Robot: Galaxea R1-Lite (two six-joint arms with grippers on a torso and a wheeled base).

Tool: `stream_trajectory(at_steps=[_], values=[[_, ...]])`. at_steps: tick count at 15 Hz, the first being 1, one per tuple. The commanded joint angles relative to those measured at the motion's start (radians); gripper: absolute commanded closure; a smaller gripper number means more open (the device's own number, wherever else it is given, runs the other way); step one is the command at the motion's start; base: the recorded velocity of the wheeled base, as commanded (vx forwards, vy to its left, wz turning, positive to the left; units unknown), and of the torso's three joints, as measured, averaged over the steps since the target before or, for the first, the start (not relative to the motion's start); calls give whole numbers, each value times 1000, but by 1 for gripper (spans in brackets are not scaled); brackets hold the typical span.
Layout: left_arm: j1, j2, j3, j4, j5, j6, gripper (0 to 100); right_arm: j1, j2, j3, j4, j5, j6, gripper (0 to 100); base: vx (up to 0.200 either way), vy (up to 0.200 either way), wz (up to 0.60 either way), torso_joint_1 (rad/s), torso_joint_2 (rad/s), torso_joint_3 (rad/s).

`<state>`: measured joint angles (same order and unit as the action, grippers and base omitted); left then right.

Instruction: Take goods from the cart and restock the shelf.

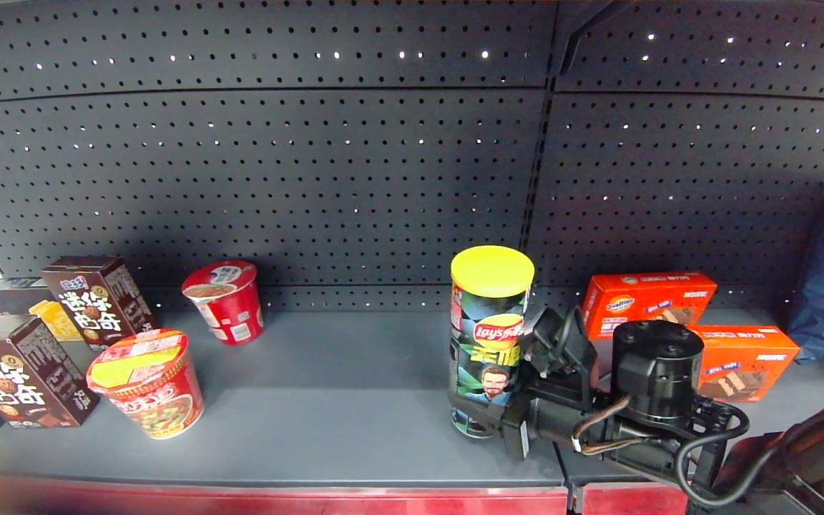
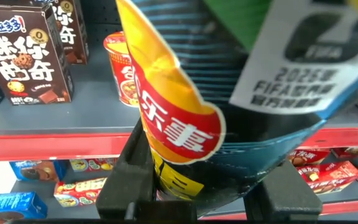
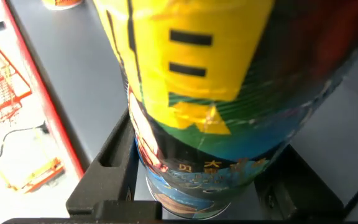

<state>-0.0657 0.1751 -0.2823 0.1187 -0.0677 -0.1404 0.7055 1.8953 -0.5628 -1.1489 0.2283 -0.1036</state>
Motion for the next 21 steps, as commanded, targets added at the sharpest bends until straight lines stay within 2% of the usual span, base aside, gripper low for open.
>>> stream_trajectory(at_steps=[1, 5, 13, 14, 19, 21], values=[[0, 1, -3, -1, 0, -1, 100, 5, 19, 21, -9, -1, 1, 100, 0, 0, 0, 0, 0, 0], [1, 0, -1, 1, 0, -1, 100, 28, 73, 27, -81, -35, 1, 100, 0, 0, 0, 0, 0, 0], [1, -2, 6, 2, 5, -1, 100, 61, 79, 37, -87, -35, 10, 100, 0, 0, 0, 0, 0, 0], [1, -2, 8, 2, 5, -1, 100, 61, 79, 41, -87, -35, 10, 0, 0, 0, 0, 0, 0, 0], [1, -11, 14, 2, 5, -1, 100, 61, 62, 61, -89, -37, 7, 0, 0, 0, 0, 0, 0, 0], [1, -11, 14, 1, 5, -1, 100, 58, 25, 115, -117, -37, 7, 0, 0, 0, 0, 0, 0, 0]])
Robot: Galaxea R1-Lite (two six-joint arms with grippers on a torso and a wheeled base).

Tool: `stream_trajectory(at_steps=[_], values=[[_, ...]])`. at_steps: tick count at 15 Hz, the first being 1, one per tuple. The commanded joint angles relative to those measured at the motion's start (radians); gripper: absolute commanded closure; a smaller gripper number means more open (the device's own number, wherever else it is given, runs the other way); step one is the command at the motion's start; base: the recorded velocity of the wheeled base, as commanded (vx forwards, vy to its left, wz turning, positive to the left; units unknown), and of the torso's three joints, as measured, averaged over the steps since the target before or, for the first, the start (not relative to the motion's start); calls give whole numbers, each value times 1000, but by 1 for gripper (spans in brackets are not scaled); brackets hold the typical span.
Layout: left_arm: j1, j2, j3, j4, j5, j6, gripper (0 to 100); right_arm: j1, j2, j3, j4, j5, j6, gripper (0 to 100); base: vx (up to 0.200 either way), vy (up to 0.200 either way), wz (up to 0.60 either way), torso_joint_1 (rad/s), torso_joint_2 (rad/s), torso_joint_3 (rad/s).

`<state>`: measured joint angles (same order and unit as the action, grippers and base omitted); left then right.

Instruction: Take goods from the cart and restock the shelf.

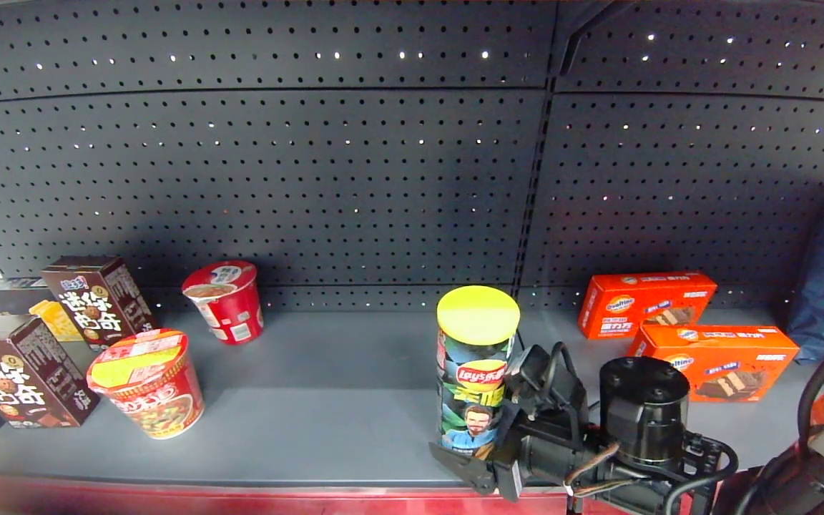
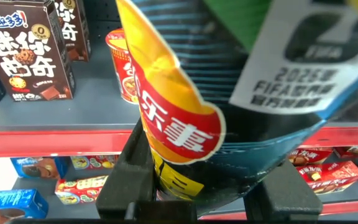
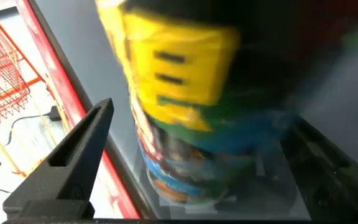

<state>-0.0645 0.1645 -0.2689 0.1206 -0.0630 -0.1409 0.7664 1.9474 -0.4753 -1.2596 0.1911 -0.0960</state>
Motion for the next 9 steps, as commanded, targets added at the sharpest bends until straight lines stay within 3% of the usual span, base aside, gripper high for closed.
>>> stream_trajectory(at_steps=[1, 6, 9], values=[[0, -2, 0, -1, 0, 0, 100, -6, -51, 50, -12, 1, -2, 0, 0, 0, 0, 0, 0, 0], [0, -14, 2, 1, 0, 0, 100, -12, -211, 193, -3, -24, -4, 0, 0, 0, 0, 0, 0, 0], [2, -16, 4, -1, 2, 0, 100, -61, -334, 264, 14, -28, -11, 0, 0, 0, 0, 0, 0, 0]])
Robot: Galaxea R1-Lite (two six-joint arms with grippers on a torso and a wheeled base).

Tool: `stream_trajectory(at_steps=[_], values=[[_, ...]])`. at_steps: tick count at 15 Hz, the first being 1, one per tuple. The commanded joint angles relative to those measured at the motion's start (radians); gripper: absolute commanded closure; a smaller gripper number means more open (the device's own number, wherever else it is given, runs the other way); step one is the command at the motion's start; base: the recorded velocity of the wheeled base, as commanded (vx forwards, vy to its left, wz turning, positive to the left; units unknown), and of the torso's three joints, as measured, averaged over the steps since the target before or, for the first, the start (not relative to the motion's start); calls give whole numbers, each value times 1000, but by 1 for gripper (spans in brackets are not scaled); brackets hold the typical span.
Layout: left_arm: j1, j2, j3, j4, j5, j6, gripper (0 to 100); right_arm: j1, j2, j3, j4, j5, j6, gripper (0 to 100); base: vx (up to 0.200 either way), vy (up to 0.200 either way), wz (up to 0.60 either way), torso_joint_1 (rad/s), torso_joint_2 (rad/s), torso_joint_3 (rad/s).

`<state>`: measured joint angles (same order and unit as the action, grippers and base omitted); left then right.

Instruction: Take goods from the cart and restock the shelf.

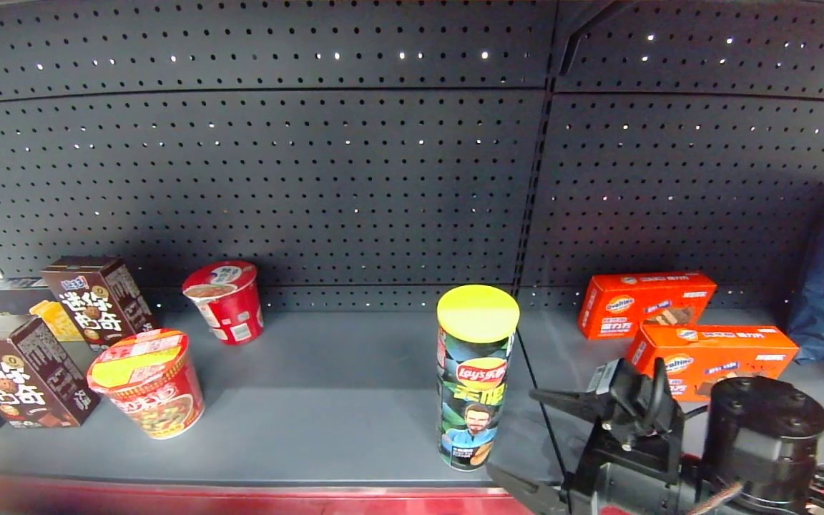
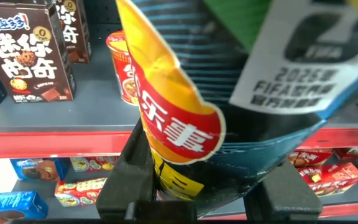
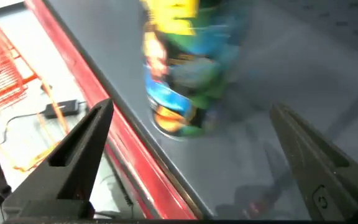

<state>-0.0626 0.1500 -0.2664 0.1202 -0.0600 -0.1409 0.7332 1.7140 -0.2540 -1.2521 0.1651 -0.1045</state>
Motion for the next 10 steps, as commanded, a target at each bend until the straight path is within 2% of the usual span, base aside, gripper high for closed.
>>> stream_trajectory(at_steps=[1, 4, 5, 6, 7, 8, 9, 10], values=[[0, -1, -1, -1, 3, 0, 100, -51, -157, 59, 33, -15, -24, 0, 0, 0, 0, 0, 0, 0], [-3, 2, -40, -5, 2, 3, 100, -81, -314, 4, 189, -27, -61, 0, 0, 0, 0, 0, 0, 0], [-3, 33, -102, -5, -6, 20, 100, -77, -412, -73, 382, -32, -61, 0, 0, 0, 0, 0, 0, 0], [-14, 111, -182, -7, -44, 78, 100, -71, -518, -160, 593, -50, -60, 0, 0, 0, 0, 0, 0, 0], [-37, 171, -228, -5, -106, 113, 100, -69, -574, -194, 708, -78, -57, 0, 0, 0, 0, 0, 0, 0], [-43, 192, -240, -5, -124, 122, 100, -69, -591, -200, 731, -84, -54, 0, 0, 0, 0, 0, 0, 0], [-54, 287, -281, -7, -176, 152, 100, -67, -639, -191, 744, -99, -55, 0, 0, 0, 0, 0, 0, 0], [-56, 393, -332, -14, -247, 201, 100, -67, -676, -169, 746, -107, -55, 0, 0, 0, 0, 0, 0, 0]])
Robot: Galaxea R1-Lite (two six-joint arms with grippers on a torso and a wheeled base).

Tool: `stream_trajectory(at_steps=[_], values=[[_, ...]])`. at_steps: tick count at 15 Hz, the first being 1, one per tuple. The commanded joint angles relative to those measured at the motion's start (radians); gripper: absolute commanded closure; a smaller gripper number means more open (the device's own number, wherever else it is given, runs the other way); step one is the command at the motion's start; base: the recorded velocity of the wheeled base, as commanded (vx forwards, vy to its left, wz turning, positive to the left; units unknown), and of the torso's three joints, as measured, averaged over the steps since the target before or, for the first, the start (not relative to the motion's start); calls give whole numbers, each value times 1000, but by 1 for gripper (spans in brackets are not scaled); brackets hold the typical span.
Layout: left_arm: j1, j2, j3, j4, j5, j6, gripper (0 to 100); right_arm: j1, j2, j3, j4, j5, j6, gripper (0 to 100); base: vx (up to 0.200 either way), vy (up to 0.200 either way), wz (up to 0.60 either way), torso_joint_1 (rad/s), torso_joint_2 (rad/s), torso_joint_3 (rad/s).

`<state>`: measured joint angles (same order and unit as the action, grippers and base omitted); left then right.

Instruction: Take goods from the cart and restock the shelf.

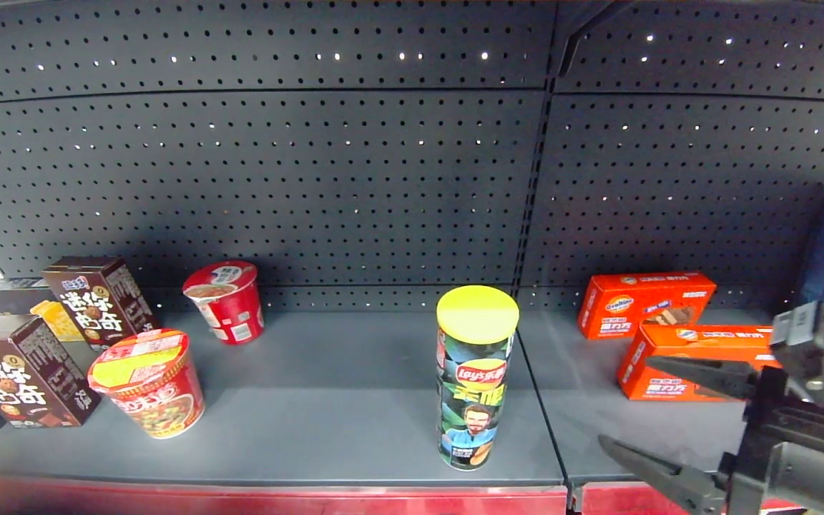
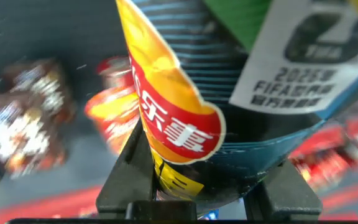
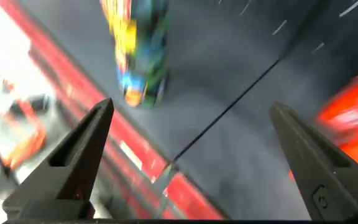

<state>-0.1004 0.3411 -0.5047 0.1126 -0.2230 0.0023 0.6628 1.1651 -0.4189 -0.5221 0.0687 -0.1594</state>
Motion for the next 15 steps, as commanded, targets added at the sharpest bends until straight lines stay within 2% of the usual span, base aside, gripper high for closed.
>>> stream_trajectory(at_steps=[1, 3, 5, 7, 9, 10, 12, 13, 14, 15], values=[[-18, 271, -149, -5, -128, 70, 100, -5, -142, 6, 14, -12, 0, 0, 0, 0, 0, 0, 0, 0], [-22, 406, -233, -13, -174, 74, 100, 3, -154, -1, 21, -14, 0, 0, 0, 0, 0, 0, 0, 0], [-58, 498, -242, -54, -228, 74, 100, 64, -157, -9, 21, -12, 0, 0, 0, 0, 0, 0, 0, 0], [-102, 587, -233, -97, -294, 68, 100, 75, -154, 0, 21, -12, 0, 0, 0, 0, 0, 0, 0, 0], [-114, 681, -239, -129, -309, 76, 100, 67, -154, 5, 21, -12, 3, 0, 0, 0, 0, 0, 0, 0], [-131, 779, -242, -225, -309, 79, 100, 54, -154, 11, 21, -12, 4, 0, 0, 0, 0, 0, 0, 0], [-145, 888, -247, -352, -311, 79, 100, 51, -157, 28, 21, -14, 4, 0, 0, 0, 0, 0, 0, 0], [-174, 995, -268, -465, -323, 74, 100, 49, -166, 49, 21, -14, 4, 0, 0, 0, 0, 0, 0, 0], [-174, 1023, -282, -482, -332, 77, 100, 49, -168, 51, 21, -14, 4, 0, 0, 0, 0, 0, 0, 0], [-180, 1112, -348, -499, -337, 77, 100, 47, -168, 57, 21, -14, 4, 0, 0, 0, 0, 0, 0, 0]])
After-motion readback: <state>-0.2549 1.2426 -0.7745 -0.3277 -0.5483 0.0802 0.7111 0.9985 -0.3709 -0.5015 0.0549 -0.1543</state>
